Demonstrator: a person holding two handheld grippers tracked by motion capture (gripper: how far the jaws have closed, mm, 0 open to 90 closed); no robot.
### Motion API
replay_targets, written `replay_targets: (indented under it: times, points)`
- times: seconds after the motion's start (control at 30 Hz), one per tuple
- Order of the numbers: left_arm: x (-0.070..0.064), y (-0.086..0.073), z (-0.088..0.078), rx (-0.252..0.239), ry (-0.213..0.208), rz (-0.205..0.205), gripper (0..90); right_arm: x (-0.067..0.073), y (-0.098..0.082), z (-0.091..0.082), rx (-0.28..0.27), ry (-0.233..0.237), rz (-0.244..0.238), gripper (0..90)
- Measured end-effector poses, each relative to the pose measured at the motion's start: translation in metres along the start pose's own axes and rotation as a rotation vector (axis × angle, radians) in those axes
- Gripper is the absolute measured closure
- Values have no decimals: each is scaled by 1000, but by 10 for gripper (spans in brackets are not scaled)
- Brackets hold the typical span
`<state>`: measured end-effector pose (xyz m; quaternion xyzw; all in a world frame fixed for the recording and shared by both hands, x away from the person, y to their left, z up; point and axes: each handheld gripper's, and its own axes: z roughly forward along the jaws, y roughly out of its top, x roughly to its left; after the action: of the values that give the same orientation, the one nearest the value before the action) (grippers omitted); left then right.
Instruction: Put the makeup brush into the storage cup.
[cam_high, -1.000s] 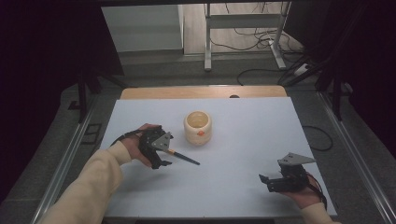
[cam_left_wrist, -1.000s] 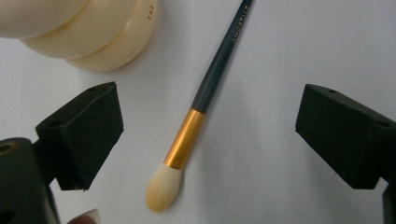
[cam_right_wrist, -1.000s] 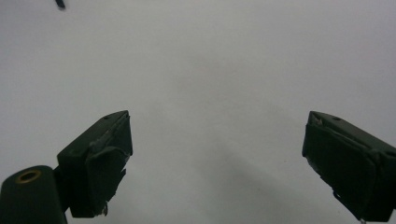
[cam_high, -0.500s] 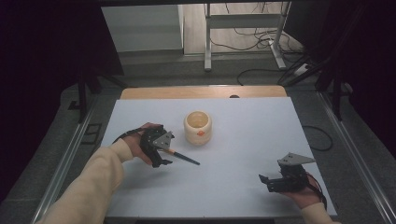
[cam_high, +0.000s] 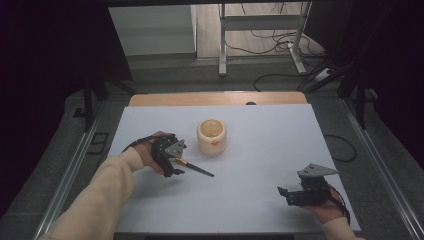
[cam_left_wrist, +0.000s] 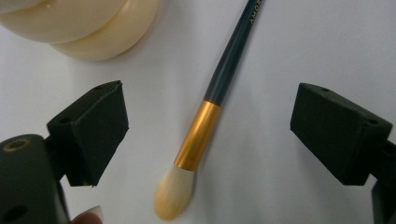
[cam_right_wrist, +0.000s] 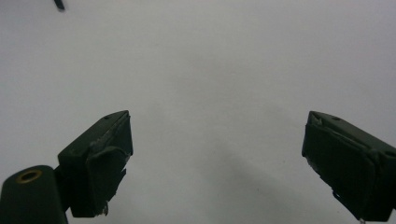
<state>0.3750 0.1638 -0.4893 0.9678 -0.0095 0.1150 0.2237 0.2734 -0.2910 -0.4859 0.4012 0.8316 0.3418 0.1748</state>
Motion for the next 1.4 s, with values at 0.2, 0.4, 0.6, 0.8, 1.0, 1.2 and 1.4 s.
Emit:
replay_targets:
  times: [0.2,0.4,0.6,0.8,1.0,1.2,1.4]
  points:
    - [2,-1,4,8,-11,6,122,0,0,0,2,1,-1,89]
    - [5,-3,7,13,-17,0,144,-1,0,0,4,1,-2,89]
    - [7,-4,9,23,-23,3,179,-1,0,0,4,2,-2,89]
    - [7,-4,12,28,-23,5,183,-1,0,1,4,3,-2,89]
    - [9,-5,14,39,-27,7,189,-1,0,0,3,2,-1,89]
    - [8,-4,16,39,-28,8,196,-1,0,0,5,2,-2,89]
    - [9,-5,18,51,-32,8,213,-1,0,1,6,2,-3,89]
